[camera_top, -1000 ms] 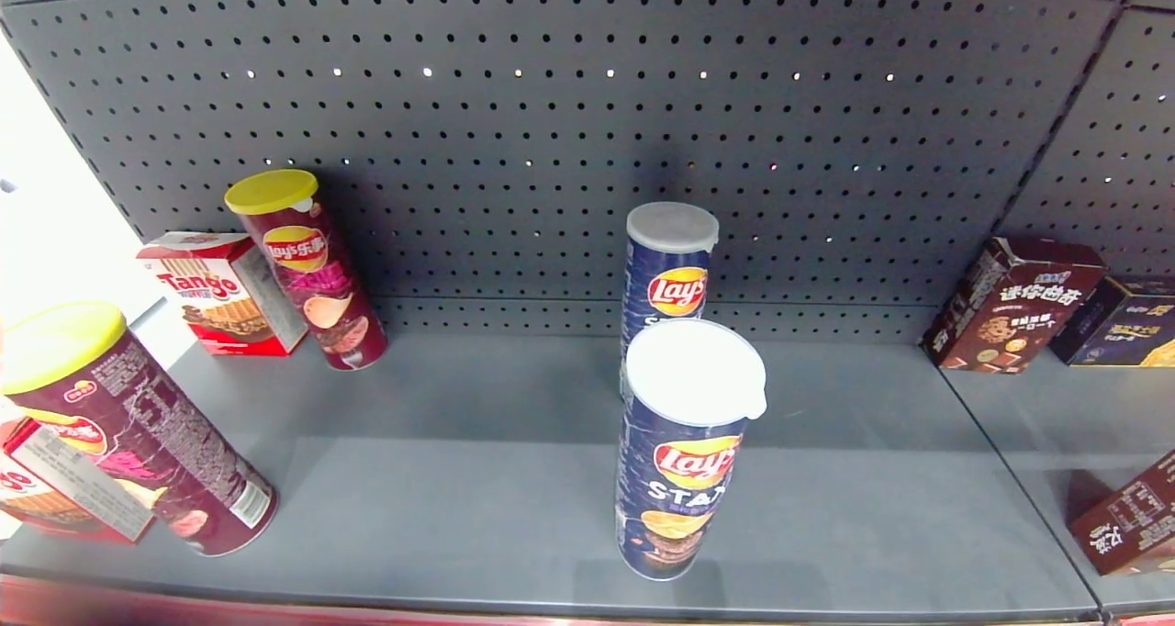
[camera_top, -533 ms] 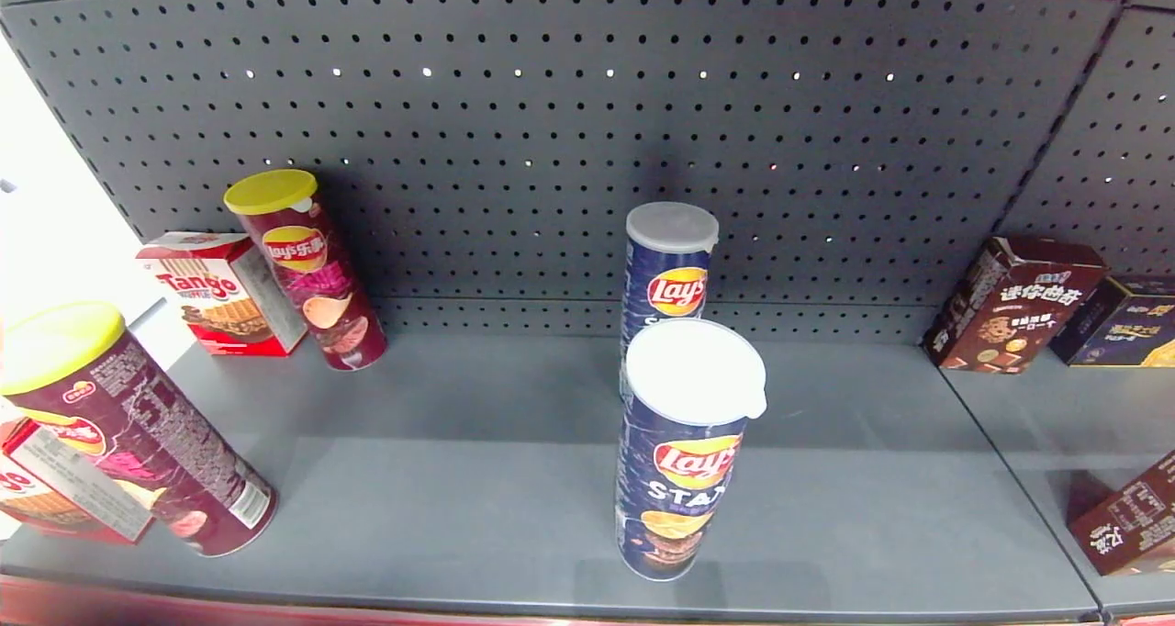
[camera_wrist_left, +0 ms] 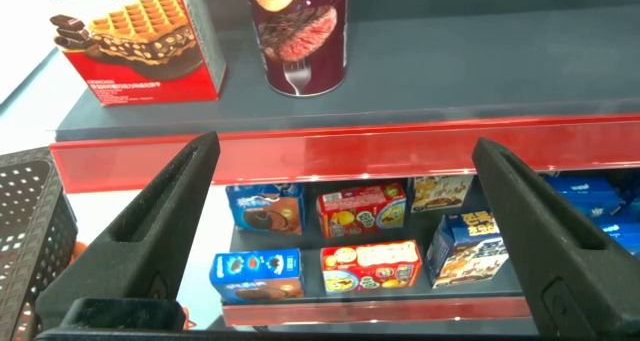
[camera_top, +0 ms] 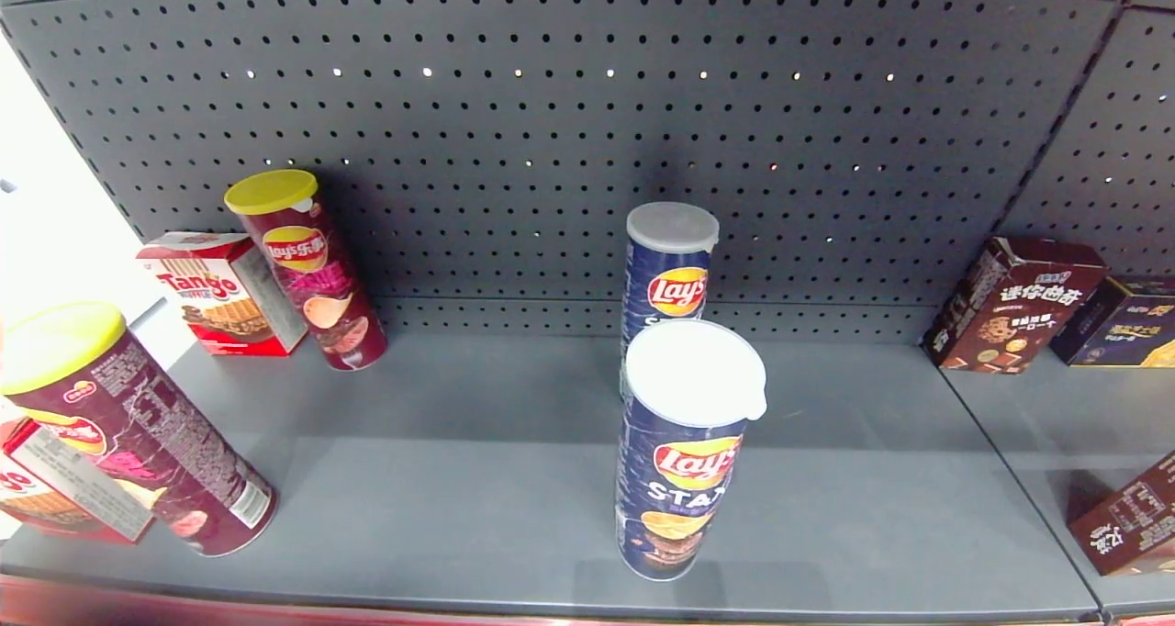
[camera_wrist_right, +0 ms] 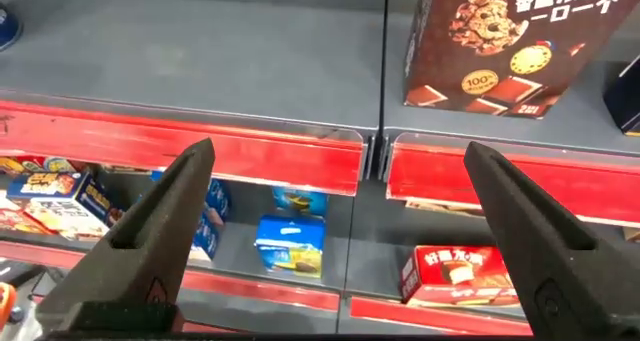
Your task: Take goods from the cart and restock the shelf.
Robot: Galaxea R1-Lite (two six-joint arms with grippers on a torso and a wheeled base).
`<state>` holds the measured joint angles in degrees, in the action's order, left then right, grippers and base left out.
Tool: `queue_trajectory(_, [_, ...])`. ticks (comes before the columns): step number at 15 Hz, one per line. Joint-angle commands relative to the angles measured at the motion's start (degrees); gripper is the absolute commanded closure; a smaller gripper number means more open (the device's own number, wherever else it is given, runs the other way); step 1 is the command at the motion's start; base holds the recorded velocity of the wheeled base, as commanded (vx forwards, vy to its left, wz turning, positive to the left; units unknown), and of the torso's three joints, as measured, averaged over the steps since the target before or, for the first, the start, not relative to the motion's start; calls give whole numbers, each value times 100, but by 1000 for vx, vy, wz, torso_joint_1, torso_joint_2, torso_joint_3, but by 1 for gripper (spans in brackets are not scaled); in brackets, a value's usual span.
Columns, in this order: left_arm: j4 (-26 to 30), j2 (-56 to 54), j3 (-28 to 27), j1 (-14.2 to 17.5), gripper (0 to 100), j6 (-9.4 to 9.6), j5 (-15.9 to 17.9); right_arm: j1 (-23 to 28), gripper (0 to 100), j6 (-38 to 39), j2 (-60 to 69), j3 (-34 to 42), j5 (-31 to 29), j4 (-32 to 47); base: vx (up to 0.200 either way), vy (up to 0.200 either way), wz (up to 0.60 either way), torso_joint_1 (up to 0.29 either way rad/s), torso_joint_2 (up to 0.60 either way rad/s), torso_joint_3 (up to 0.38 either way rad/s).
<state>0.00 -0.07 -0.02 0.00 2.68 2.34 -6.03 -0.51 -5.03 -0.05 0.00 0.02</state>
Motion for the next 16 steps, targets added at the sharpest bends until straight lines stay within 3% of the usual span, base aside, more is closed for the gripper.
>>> queue_trajectory(1, [0, 7, 2, 0, 0, 4, 3, 41, 0, -2, -33, 5, 0, -2, 0, 0, 0, 0, 0, 0])
queue_trajectory(4, [0, 7, 2, 0, 0, 4, 3, 788, 0, 7, 126, 5, 0, -2, 0, 0, 0, 0, 0, 0])
queue_trajectory(5, [0, 7, 2, 0, 0, -5, -6, 577, 0, 25, 468, 5, 0, -11, 0, 0, 0, 0, 0, 0])
queue_trajectory(16, [0, 7, -6, 9, 0, -40, -41, 595, 0, 25, 503, 5, 9, -2, 0, -18, 0, 0, 0, 0])
